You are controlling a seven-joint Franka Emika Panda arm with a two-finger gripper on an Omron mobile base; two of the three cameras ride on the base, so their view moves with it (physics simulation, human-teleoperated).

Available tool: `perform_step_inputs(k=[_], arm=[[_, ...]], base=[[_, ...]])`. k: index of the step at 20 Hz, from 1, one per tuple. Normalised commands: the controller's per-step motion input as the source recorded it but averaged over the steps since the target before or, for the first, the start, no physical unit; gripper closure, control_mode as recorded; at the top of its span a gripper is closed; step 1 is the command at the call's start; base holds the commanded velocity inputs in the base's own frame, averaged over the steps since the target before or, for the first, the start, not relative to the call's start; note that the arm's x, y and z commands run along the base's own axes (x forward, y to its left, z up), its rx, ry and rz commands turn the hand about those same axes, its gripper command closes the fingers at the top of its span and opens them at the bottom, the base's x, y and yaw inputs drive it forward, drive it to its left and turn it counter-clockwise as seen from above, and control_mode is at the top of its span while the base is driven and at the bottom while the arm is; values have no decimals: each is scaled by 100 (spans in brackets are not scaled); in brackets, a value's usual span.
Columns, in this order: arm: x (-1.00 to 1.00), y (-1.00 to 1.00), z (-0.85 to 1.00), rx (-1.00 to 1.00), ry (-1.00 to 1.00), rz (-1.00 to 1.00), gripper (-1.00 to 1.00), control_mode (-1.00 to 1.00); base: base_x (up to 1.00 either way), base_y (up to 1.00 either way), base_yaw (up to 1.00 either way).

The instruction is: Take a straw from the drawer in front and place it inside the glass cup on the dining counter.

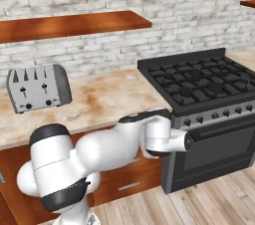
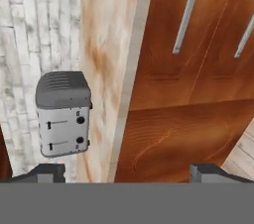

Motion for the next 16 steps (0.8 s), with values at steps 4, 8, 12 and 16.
perform_step_inputs(k=[4,8,12,16], arm=[[14,0,-36,9,-8,-1,-100,-100],[6,14,-39,7,-11,-1,-100,-100],[8,32,-34,4,-14,-5,-100,-100],[20,36,-29,1,-12,-7,-100,-100]], base=[[0,0,0],[0,0,0],[0,0,0],[0,0,0]])
